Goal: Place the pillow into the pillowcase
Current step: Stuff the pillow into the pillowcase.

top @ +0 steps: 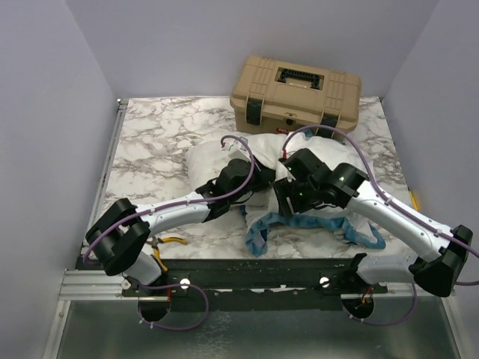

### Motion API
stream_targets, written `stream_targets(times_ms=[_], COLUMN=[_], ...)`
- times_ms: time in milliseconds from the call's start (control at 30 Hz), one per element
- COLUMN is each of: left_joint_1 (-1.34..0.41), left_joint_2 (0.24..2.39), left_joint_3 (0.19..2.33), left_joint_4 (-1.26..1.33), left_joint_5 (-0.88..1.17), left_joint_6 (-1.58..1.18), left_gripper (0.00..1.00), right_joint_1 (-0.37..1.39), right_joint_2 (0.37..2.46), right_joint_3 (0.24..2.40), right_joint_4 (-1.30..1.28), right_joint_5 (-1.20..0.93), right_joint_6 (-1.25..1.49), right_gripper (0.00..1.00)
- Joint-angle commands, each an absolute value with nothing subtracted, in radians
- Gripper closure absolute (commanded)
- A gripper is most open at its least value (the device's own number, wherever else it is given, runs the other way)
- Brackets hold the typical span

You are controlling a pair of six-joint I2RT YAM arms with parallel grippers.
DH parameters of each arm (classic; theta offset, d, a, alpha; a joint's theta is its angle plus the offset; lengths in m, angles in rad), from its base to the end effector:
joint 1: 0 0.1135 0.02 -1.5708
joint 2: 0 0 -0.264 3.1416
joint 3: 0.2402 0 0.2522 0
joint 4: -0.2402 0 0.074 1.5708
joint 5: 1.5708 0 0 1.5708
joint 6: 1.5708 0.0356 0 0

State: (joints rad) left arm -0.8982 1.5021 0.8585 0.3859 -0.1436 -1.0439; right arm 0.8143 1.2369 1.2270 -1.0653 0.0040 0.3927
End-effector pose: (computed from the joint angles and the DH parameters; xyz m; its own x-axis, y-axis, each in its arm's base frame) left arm 0.2155 -0.2624 0.2500 -0.6745 -0.5263 -0.5178 0.2087 0.5368 -0.8175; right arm 0.1588 0.1680 0.3241 -0.8356 -0.3278 -0.4407 -0.4396 0.8802 0.1787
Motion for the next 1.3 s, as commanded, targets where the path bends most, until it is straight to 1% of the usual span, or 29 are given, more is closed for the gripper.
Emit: stream_targets(times_ms=[0,33,67,167,267,300,333,400,533,633,733,867,967,1033,1100,1133,1167,1233,1267], left_joint_1=[-0.896,-0.897,-0.896,-0.894,-0.893,-0.892,-0.891,-0.891,-0.891,-0.896,-0.931,-1.020,-1.049,-1.049,-1.048,-1.048,-1.048,-1.047,-1.046], left_joint_2=[1.502,1.494,1.486,1.454,1.415,1.403,1.393,1.374,1.369,1.391,1.415,1.420,1.435,1.423,1.379,1.351,1.322,1.263,1.238], left_joint_3=[0.887,0.881,0.874,0.843,0.804,0.793,0.781,0.764,0.754,0.771,0.797,0.783,0.770,0.743,0.702,0.685,0.670,0.655,0.652], left_joint_4=[0.384,0.384,0.383,0.383,0.381,0.379,0.378,0.376,0.377,0.386,0.408,0.497,0.523,0.517,0.492,0.468,0.432,0.341,0.299], left_joint_5=[-0.068,-0.068,-0.070,-0.082,-0.105,-0.112,-0.118,-0.124,-0.101,-0.058,-0.052,-0.162,-0.185,-0.207,-0.278,-0.320,-0.369,-0.466,-0.497], left_joint_6=[-1.072,-1.074,-1.076,-1.082,-1.086,-1.088,-1.088,-1.084,-1.060,-1.047,-1.028,-1.012,-1.010,-1.008,-0.996,-0.983,-0.969,-0.933,-0.918], left_gripper=[1.00,1.00,1.00,1.00,1.00,1.00,1.00,1.00,1.00,1.00,1.00,1.00,1.00,1.00,1.00,1.00,1.00,1.00,1.00], right_joint_1=[0.830,0.830,0.830,0.830,0.828,0.828,0.827,0.822,0.815,0.815,0.813,0.806,0.795,0.793,0.793,0.793,0.792,0.790,0.790], right_joint_2=[1.296,1.319,1.334,1.382,1.407,1.400,1.386,1.349,1.270,1.264,1.295,1.305,1.310,1.312,1.307,1.300,1.292,1.276,1.269], right_joint_3=[1.202,1.209,1.215,1.239,1.286,1.299,1.307,1.326,1.365,1.437,1.496,1.479,1.465,1.476,1.502,1.519,1.536,1.568,1.583], right_joint_4=[-0.917,-0.899,-0.872,-0.794,-0.772,-0.766,-0.753,-0.733,-0.623,-0.563,-0.527,-0.373,-0.289,-0.344,-0.466,-0.527,-0.588,-0.704,-0.754], right_joint_5=[0.353,0.399,0.424,0.433,0.387,0.352,0.307,0.193,-0.135,-0.266,-0.336,-0.440,-0.542,-0.512,-0.382,-0.307,-0.228,-0.045,0.030], right_joint_6=[0.399,0.406,0.402,0.391,0.391,0.390,0.388,0.390,0.386,0.428,0.460,0.518,0.561,0.550,0.518,0.500,0.489,0.472,0.466], right_gripper=[0.32,0.35,0.40,0.68,0.97,1.00,1.00,1.00,1.00,1.00,1.00,1.00,1.00,1.00,0.98,0.92,0.79,0.48,0.35])
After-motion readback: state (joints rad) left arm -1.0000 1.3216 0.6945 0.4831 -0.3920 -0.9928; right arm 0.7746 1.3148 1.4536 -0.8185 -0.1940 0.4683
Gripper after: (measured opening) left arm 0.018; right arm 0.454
